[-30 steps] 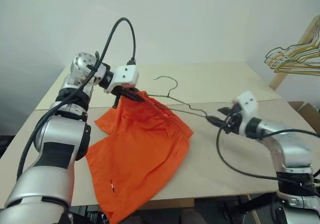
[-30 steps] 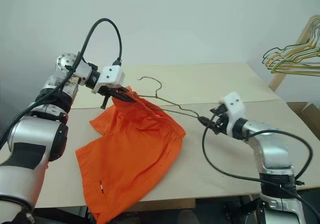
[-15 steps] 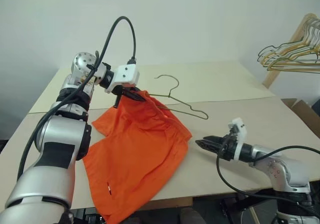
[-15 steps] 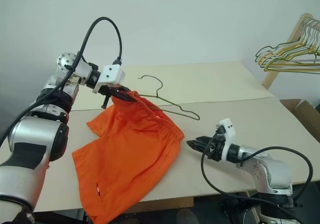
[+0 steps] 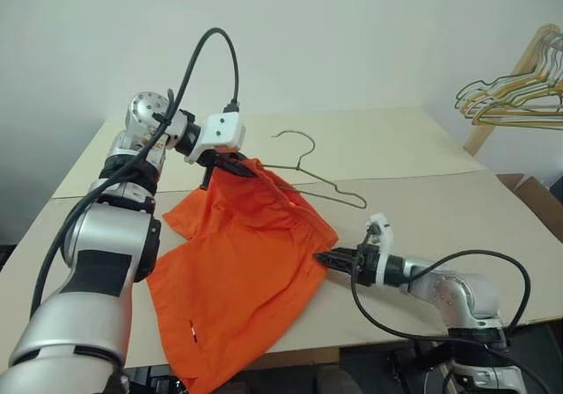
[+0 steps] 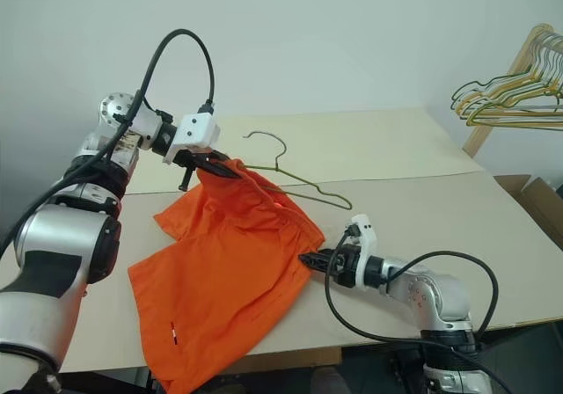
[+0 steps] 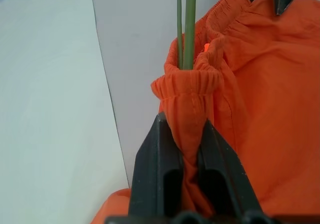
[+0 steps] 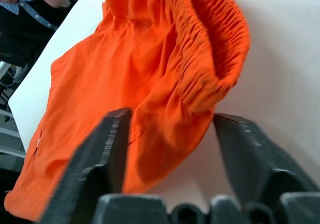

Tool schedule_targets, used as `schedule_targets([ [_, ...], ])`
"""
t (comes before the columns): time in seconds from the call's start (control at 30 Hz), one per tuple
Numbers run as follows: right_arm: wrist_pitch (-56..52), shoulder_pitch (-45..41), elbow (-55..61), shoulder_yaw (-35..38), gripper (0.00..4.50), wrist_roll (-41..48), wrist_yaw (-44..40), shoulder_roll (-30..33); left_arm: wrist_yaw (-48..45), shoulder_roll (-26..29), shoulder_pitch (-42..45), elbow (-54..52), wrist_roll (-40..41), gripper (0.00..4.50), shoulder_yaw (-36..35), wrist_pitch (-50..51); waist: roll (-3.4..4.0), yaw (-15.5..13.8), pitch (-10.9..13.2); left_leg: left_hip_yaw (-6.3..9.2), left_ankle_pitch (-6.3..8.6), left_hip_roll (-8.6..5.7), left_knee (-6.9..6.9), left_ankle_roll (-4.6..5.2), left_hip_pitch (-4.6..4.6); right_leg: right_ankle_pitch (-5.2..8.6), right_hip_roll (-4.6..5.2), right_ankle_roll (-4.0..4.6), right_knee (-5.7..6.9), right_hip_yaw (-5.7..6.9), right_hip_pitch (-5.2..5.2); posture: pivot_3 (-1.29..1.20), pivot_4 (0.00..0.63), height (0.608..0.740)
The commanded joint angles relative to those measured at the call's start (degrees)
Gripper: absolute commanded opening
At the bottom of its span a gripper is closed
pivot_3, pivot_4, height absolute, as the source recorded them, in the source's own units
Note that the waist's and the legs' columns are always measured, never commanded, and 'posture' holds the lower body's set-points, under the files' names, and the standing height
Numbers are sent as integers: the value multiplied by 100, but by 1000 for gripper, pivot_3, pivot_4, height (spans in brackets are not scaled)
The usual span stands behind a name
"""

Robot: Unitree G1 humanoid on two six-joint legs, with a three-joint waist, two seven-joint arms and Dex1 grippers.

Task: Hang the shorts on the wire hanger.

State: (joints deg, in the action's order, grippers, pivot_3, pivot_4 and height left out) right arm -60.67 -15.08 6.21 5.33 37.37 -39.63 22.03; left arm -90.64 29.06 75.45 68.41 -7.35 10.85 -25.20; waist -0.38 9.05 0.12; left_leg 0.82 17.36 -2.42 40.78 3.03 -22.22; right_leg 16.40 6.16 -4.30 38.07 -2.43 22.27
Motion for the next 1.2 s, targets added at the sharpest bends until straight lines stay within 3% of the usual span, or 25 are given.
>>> schedule_targets([
  [0.03, 8, -177, -48, 90, 1662, 128, 65, -45, 75, 23, 119, -100, 129, 0, -148, -54, 0, 2, 0, 1, 0, 0, 0, 0, 0, 0, 0, 0, 1, 0, 0, -164, 0, 740],
  [0.17, 39, -166, -86, 139, 195, 163, 106, -76, 70, 41, 92, -107, 133, 0, -166, -49, 0, 2, 0, 5, -1, 0, 0, -2, -1, 0, -1, 0, 2, 2, 0, -160, 0, 740],
  [0.2, 46, -156, -79, 138, 20, 171, 99, -71, 60, 47, 87, -107, 136, 0, -173, -38, 0, 2, 0, 5, -1, -2, 0, -2, -1, 0, 0, 0, 2, 2, 0, -160, 0, 740],
  [0.43, 161, -141, 10, 153, 20, 70, 138, 46, -171, 149, 72, -168, 305, 0, -195, 41, 0, 10, 0, 5, -1, -2, 0, -2, 0, 0, 1, 0, 2, 2, 0, -162, 0, 740],
  [0.57, 283, -371, -459, 530, 20, -84, 291, 387, -186, 506, -107, -538, 863, 0, 491, 150, 1, 36, 0, 5, -1, -2, 0, -2, 0, 0, 3, 0, 2, 0, 0, -163, 0, 740],
  [0.8, 510, -521, -817, 564, 20, -149, -76, 962, -186, 966, -452, -1102, 1646, 0, 1360, 288, 1, 59, 0, 16, -1, -1, -2, -2, -3, 0, 4, 0, 3, -1, 0, -150, 0, 740],
  [0.93, 648, -524, -819, 503, 20, -238, -184, 1110, -186, 1042, -458, -1088, 1708, 0, 1478, 352, 1, 61, 0, 17, -1, -3, -1, -1, -2, 0, 3, 0, 1, -4, -1, -146, 0, 740],
  [1.2, 1795, -38, -126, 73, 20, -911, -443, 1634, -98, 1023, -407, -774, 1005, 0, 1263, 181, 1, 52, 1, 18, -1, -8, -1, -1, -3, 4, 2, -7, 1, -2, 0, -150, 0, 740],
])
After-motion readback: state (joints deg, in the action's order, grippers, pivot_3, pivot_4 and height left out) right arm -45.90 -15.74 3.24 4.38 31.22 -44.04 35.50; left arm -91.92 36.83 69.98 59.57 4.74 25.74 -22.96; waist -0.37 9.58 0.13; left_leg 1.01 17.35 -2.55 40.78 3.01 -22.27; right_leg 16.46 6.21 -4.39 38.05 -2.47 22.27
